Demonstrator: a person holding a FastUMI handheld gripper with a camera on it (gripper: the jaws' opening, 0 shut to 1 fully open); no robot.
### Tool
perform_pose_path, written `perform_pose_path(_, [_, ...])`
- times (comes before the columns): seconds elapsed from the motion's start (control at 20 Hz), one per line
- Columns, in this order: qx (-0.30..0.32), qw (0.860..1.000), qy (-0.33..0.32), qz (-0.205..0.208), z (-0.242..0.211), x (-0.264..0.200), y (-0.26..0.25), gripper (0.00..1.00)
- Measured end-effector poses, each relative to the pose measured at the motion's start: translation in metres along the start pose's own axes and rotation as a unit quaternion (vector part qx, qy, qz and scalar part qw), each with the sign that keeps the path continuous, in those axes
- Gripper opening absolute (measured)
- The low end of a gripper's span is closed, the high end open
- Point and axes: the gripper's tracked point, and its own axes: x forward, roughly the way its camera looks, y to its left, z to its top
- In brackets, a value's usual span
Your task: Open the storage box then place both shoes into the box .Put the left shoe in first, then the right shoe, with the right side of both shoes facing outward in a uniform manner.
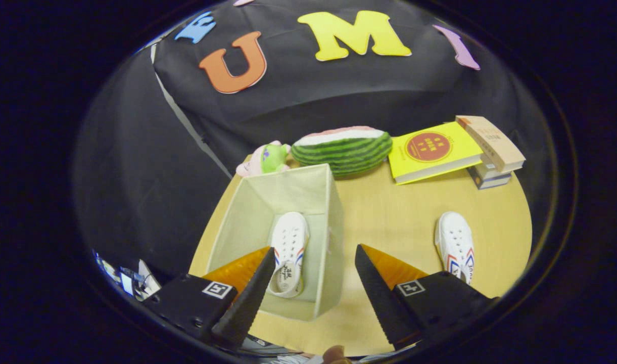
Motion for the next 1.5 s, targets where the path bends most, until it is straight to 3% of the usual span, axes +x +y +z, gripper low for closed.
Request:
perform_pose_path(0.2, [0.028, 0.999, 0.018, -0.029, -0.005, -0.005, -0.067, 1.00])
perform_pose_path(0.55, [0.051, 0.987, 0.076, -0.128, -0.034, -0.009, -0.198, 1.00])
perform_pose_path(0.9, [0.070, 0.973, 0.145, -0.168, -0.089, -0.014, -0.286, 1.00])
perform_pose_path(1.0, [0.087, 0.970, 0.159, -0.165, -0.099, -0.009, -0.299, 0.98])
perform_pose_path(1.1, [0.105, 0.970, 0.176, -0.130, -0.108, 0.007, -0.298, 0.91])
perform_pose_path(1.2, [0.128, 0.972, 0.187, -0.067, -0.112, 0.018, -0.283, 0.75])
perform_pose_path(1.35, [0.112, 0.978, 0.174, -0.024, -0.109, 0.024, -0.286, 0.54])
perform_pose_path(1.5, [0.150, 0.976, 0.155, 0.000, -0.110, 0.025, -0.289, 0.38])
